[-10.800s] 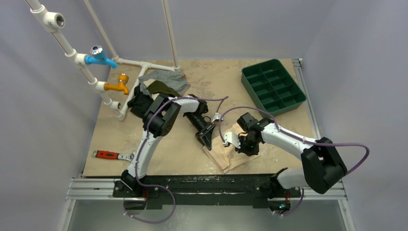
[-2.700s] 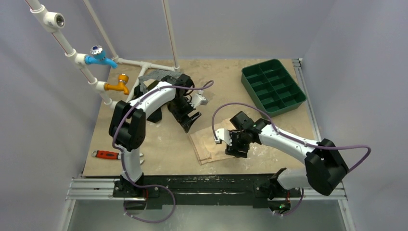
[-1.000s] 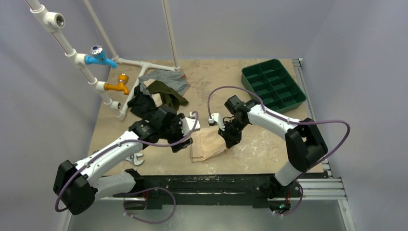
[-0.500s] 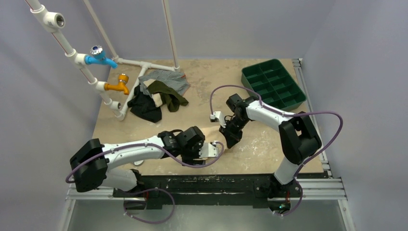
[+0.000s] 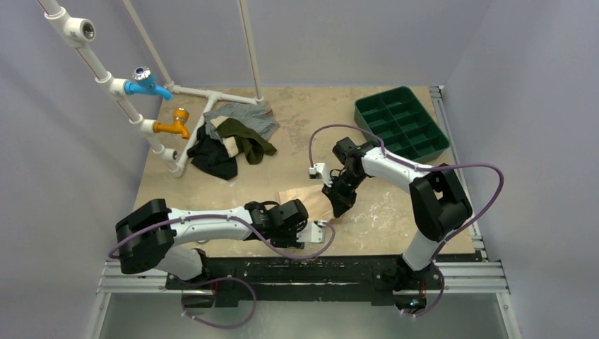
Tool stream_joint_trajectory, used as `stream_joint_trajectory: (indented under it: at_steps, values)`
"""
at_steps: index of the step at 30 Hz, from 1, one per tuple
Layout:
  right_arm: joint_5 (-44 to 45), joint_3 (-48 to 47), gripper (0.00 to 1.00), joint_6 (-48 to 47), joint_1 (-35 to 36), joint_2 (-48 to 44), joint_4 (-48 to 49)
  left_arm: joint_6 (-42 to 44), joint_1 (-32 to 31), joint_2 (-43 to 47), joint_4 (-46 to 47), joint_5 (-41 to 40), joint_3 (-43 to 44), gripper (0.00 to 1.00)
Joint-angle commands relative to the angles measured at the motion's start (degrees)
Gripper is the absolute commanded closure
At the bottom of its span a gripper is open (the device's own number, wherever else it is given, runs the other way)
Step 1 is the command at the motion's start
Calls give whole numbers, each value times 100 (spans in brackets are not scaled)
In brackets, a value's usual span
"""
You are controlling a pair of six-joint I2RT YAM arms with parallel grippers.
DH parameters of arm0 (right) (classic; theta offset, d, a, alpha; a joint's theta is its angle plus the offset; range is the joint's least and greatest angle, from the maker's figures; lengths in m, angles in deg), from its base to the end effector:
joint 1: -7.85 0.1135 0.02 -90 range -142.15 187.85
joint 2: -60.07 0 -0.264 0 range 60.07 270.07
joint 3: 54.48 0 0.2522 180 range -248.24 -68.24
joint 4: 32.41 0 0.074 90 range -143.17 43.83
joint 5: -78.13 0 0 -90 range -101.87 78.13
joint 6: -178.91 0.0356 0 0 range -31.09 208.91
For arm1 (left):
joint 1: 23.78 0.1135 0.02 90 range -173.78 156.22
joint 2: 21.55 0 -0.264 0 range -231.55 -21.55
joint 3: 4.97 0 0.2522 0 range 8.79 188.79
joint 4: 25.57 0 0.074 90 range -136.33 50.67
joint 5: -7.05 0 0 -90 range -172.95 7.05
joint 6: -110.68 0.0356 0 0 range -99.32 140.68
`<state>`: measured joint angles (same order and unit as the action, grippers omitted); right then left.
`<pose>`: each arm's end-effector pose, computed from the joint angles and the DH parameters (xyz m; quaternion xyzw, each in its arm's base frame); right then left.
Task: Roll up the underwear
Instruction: Fold the underwear at the center of the board.
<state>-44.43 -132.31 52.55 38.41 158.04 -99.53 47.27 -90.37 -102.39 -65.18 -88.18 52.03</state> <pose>0.2472 0.1682 0.1842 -0.5347 0.7969 0.2787 0.0371 0.1053 -0.2351 0.1743 0.6991 0.6758 -0.0367 0.2307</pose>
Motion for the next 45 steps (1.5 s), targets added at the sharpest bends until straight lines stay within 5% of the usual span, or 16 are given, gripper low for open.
stream_joint_trajectory:
  at_steps: [1, 19, 36, 45]
  values:
    - [-109, -133, 100, 47, -35, -77, -55, -13, -69, -130, 252, -111, -53, 41]
    - [-426, -236, 100, 22, -131, -24, -185, -28, -276, -688, 264, -403, 131, 41]
    - [-1197, -557, 100, -194, -630, 262, -679, -286, -285, -601, 252, -597, 213, 28]
    - [-1229, -553, 100, -213, -640, 345, -654, -269, -293, -702, 291, -620, 211, 47]
